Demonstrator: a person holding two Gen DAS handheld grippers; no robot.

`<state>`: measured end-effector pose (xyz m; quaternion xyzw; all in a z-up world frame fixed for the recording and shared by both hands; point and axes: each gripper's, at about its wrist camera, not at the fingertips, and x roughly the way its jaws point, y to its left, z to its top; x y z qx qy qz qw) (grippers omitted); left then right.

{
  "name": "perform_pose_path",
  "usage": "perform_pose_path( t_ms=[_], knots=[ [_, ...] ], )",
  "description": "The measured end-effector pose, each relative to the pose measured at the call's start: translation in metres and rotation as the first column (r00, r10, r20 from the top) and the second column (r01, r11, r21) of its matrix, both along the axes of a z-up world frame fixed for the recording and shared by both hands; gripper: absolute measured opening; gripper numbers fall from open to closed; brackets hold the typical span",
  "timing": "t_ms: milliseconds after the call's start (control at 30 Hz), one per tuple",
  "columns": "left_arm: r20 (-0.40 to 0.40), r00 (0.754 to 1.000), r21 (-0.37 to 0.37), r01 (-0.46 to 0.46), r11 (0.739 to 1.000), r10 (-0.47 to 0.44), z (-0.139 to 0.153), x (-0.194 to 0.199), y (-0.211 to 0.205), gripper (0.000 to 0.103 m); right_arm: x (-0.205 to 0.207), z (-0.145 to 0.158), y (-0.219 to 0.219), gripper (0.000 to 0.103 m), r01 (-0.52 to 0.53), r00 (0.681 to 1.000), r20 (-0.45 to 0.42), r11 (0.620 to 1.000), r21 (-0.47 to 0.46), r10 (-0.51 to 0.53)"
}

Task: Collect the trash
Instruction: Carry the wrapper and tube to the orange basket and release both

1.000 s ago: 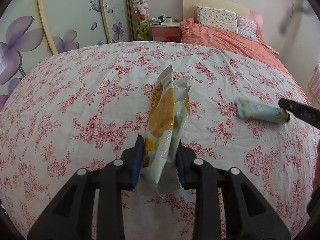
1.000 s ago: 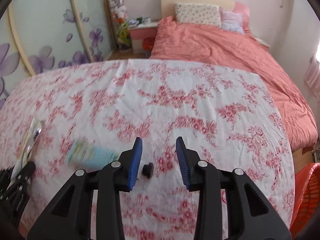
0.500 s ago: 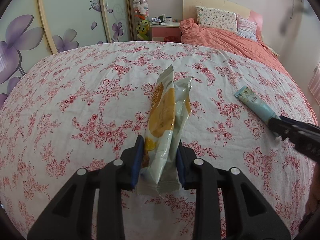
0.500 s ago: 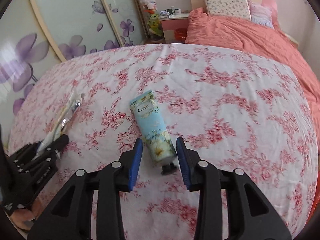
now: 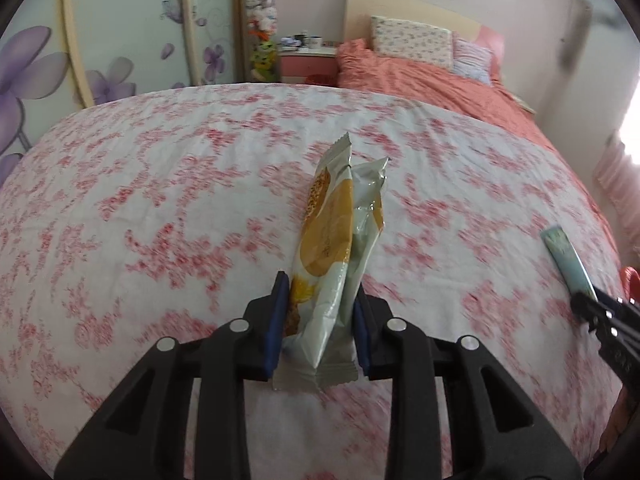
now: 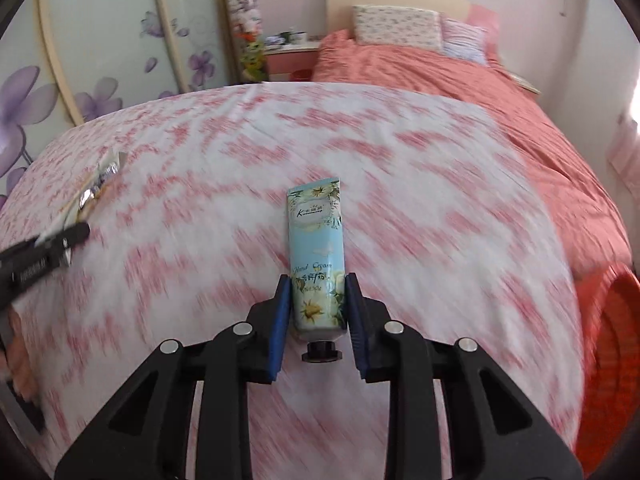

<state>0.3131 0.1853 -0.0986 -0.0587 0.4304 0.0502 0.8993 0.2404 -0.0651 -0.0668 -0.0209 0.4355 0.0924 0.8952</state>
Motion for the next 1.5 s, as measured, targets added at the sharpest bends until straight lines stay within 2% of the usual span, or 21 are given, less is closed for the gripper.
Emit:
perform_pose_path(
  t_ms=[133, 300, 467, 700, 1200, 1233, 1267, 1500],
  knots=[
    [0.004, 0.998, -0.019, 0.068, 0.997, -0.068, 0.0, -0.018, -0.023, 0.029, -0.029, -0.001, -0.022, 0.028, 0.057, 0.998, 0.009, 0.998, 0.029, -0.057],
    [-0.004, 0.991, -0.019, 0.133, 0.991, -0.133, -0.001, -0.034, -0.056, 0.034, -0.035, -0.002, -0.028, 0.028, 0.082, 0.997, 0.011, 0.996, 0.038, -0.082],
    [-0.008, 0.993, 0.024, 0.118, 0.993, -0.117, -0.005, -0.033, -0.067, 0.037, -0.03, -0.003, -0.027, 0.028, 0.091, 0.996, 0.011, 0.995, 0.042, -0.092],
    [-0.005, 0.994, 0.007, 0.109, 0.994, -0.109, -0.005, -0.034, -0.063, 0.037, -0.031, -0.004, -0.026, 0.029, 0.092, 0.996, 0.013, 0.996, 0.011, -0.093],
    [-0.014, 0.994, 0.037, 0.105, 0.994, -0.105, -0.005, -0.033, -0.065, 0.037, -0.033, -0.005, -0.026, 0.03, 0.107, 0.994, 0.015, 0.994, 0.004, -0.108],
    [-0.012, 0.995, 0.037, 0.102, 0.994, -0.102, -0.004, -0.033, -0.065, 0.036, -0.033, -0.005, -0.026, 0.03, 0.109, 0.994, 0.014, 0.994, 0.007, -0.109],
    [-0.008, 0.995, 0.03, 0.099, 0.995, -0.099, -0.004, -0.033, -0.063, 0.028, -0.034, -0.005, -0.027, 0.028, 0.11, 0.994, 0.015, 0.994, 0.016, -0.111],
    [0.017, 0.997, 0.021, 0.08, 0.997, -0.081, 0.002, -0.044, -0.06, 0.024, -0.045, 0.004, -0.041, 0.027, 0.13, 0.99, 0.05, 0.989, 0.068, -0.133]
  ],
)
